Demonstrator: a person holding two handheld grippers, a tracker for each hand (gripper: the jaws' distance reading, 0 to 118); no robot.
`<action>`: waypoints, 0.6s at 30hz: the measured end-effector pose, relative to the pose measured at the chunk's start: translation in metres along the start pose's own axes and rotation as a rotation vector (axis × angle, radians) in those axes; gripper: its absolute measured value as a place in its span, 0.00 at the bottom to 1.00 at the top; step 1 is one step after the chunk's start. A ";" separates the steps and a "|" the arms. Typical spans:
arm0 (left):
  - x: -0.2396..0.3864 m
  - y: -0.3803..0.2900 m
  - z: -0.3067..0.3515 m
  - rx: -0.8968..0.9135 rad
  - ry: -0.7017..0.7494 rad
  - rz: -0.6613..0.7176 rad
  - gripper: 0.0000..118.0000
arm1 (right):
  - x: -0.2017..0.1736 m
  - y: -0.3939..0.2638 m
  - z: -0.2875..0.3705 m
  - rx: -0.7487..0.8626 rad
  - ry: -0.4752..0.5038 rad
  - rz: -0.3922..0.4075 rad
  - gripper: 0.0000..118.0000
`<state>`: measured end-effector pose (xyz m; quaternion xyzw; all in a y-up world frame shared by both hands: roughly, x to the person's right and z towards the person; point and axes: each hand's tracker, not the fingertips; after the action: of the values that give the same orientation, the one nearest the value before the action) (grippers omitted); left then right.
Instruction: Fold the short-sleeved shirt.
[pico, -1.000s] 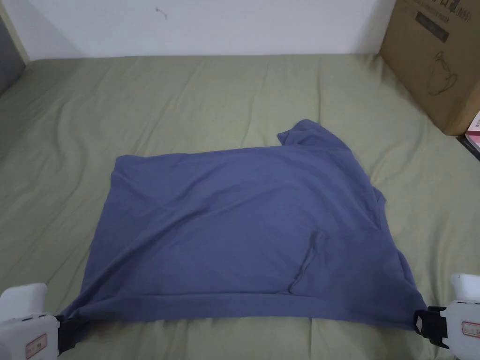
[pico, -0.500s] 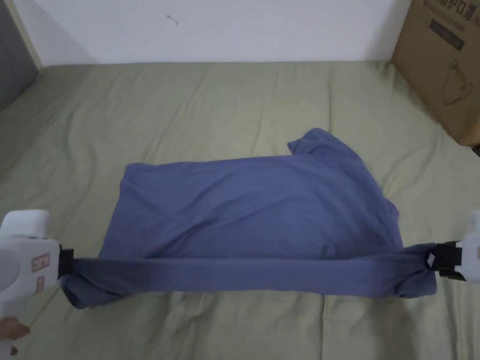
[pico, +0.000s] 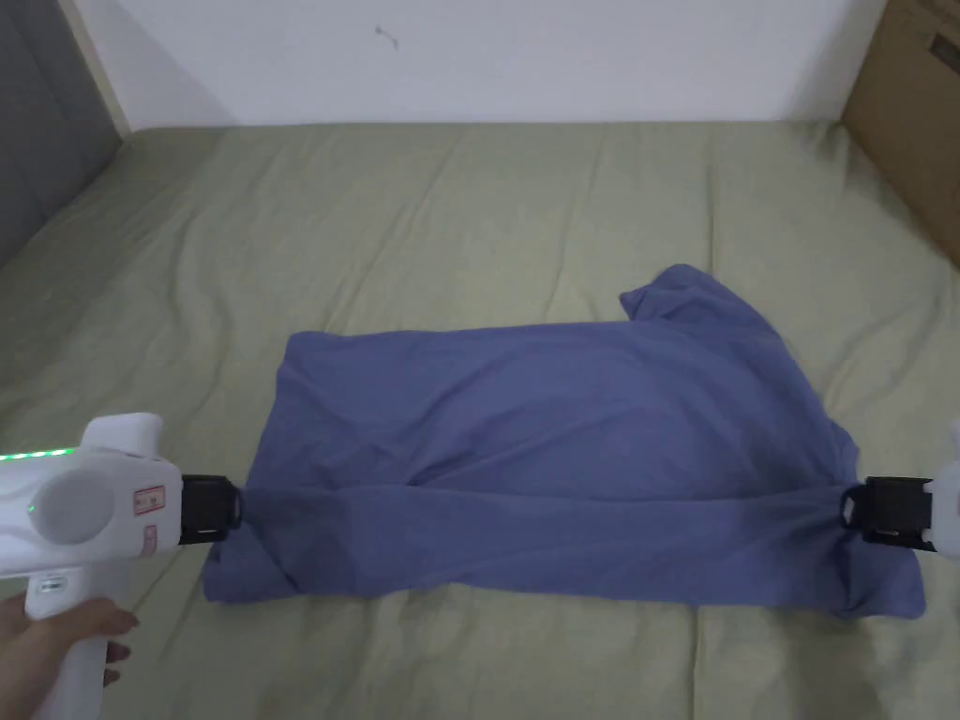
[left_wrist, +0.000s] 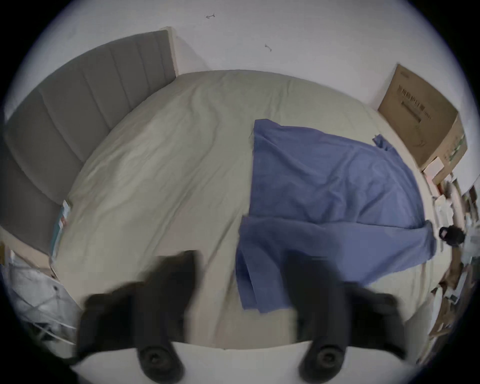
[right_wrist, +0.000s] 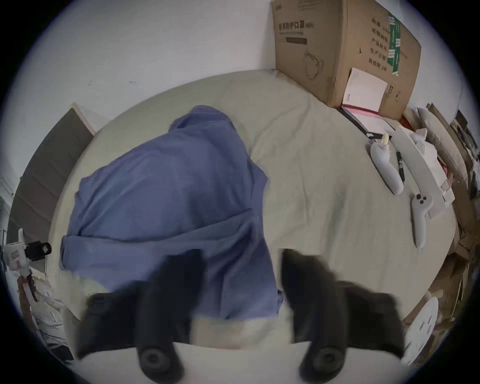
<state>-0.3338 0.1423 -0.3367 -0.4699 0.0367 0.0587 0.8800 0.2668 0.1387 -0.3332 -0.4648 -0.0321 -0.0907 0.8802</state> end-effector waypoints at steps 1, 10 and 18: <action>-0.003 -0.010 0.005 -0.003 -0.024 0.030 0.32 | -0.002 -0.008 0.009 0.009 -0.004 0.007 0.33; -0.012 -0.047 -0.004 -0.025 0.002 0.124 0.50 | -0.013 -0.064 0.021 -0.046 -0.004 0.046 0.00; 0.004 -0.046 -0.053 -0.124 -0.129 0.157 0.05 | 0.001 -0.080 0.016 -0.086 -0.002 -0.025 0.00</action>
<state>-0.3241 0.0732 -0.3285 -0.5143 0.0130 0.1597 0.8425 0.2528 0.1079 -0.2589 -0.5019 -0.0347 -0.1026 0.8581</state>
